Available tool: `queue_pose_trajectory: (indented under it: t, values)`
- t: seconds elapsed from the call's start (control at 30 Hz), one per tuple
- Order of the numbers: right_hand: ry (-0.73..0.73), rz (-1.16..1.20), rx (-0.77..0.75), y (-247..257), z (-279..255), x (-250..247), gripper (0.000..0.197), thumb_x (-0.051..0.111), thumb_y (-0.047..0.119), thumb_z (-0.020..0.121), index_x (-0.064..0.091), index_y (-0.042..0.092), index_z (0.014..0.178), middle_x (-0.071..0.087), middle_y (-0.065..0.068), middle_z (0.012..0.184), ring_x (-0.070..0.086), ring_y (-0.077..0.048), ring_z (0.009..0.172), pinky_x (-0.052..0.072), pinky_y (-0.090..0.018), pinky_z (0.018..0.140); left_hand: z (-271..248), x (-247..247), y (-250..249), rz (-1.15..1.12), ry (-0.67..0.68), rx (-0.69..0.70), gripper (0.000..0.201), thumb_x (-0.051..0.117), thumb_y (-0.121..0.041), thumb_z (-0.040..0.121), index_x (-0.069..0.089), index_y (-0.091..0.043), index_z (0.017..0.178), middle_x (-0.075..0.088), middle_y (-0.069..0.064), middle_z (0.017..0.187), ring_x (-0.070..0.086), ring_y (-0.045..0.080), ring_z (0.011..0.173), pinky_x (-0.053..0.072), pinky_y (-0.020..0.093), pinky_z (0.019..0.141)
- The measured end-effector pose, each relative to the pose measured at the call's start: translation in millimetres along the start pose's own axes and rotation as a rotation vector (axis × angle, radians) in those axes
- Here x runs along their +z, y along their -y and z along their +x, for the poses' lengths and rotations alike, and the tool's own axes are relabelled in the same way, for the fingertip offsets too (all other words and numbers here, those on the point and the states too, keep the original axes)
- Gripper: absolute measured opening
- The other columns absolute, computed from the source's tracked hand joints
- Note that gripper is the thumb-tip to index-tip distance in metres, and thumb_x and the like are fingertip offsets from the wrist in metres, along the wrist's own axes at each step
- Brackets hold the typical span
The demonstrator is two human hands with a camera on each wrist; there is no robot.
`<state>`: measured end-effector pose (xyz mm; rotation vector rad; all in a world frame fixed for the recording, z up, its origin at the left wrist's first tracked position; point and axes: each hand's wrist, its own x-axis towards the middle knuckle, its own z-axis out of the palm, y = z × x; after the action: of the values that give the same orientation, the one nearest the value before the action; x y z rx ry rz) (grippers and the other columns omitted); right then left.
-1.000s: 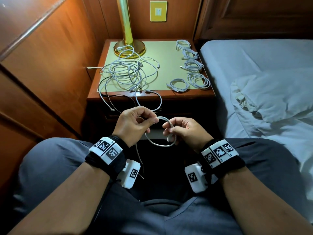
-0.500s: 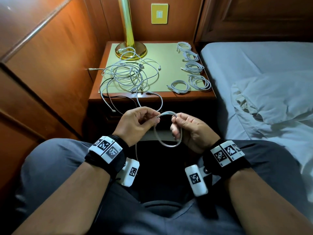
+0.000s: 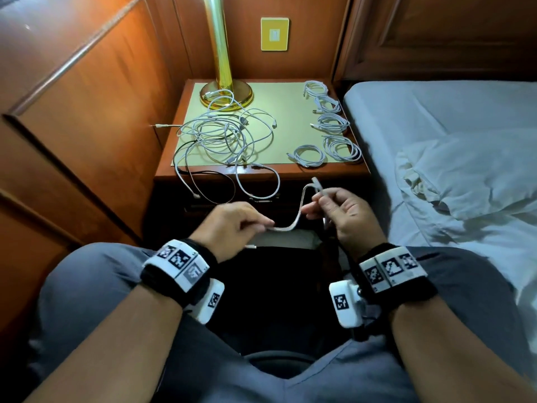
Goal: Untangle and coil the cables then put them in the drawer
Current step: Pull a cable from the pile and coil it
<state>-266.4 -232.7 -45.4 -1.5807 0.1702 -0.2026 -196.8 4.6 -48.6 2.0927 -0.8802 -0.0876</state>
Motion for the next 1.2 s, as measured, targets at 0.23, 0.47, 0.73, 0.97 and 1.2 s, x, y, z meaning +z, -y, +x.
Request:
queue_pose_trajectory:
  t: [0.23,0.47,0.73,0.97,1.2]
  values:
    - [0.326,0.005,0.277,-8,-17,26,0.016,0.052,0.014,0.101,0.06,0.003,0.095,0.057,-0.008,0.061,0.052,-0.016,0.048,0.043,-0.023,0.047,4,17,-21,-0.2,-0.146,-0.06,0.012,0.081,-0.011,0.083,0.07,-0.012,0.085,0.07,-0.003,0.08,0.065,0.012,0.074,0.049,0.017,0.072]
    - [0.26,0.307,0.406,1,-16,24,0.02,0.043,0.01,0.103,0.056,0.004,0.089,0.063,-0.018,0.075,0.059,-0.019,0.056,0.048,-0.023,0.052,3,12,-21,-0.194,-0.217,-0.099,0.015,0.086,-0.016,0.077,0.071,-0.015,0.077,0.07,0.0,0.075,0.063,0.016,0.068,0.05,0.018,0.065]
    - [0.211,0.362,0.446,-1,-17,30,0.023,0.037,0.012,0.105,0.054,0.003,0.091,0.053,-0.011,0.061,0.054,-0.021,0.052,0.045,-0.029,0.057,1,23,-22,-0.098,-0.215,-0.02,0.021,0.088,-0.018,0.074,0.069,-0.011,0.077,0.066,-0.006,0.071,0.058,0.003,0.06,0.043,0.01,0.06]
    - [0.246,0.575,0.391,10,-17,28,0.023,0.035,0.016,0.103,0.05,0.009,0.087,0.029,0.003,0.055,0.022,-0.011,0.045,0.031,-0.031,0.055,3,24,-15,-0.185,0.07,-0.345,0.066,0.086,-0.032,0.077,0.052,-0.022,0.132,0.061,-0.01,0.119,0.064,0.01,0.078,0.057,0.026,0.08]
    - [0.121,0.578,0.398,8,-12,25,0.025,0.048,0.034,0.099,0.054,0.012,0.087,0.027,0.004,0.055,0.027,-0.009,0.042,0.042,-0.031,0.06,10,21,-26,-0.559,0.01,-0.397,0.008,0.062,-0.01,0.098,0.063,-0.006,0.105,0.068,0.002,0.072,0.052,0.008,0.052,0.039,0.015,0.044]
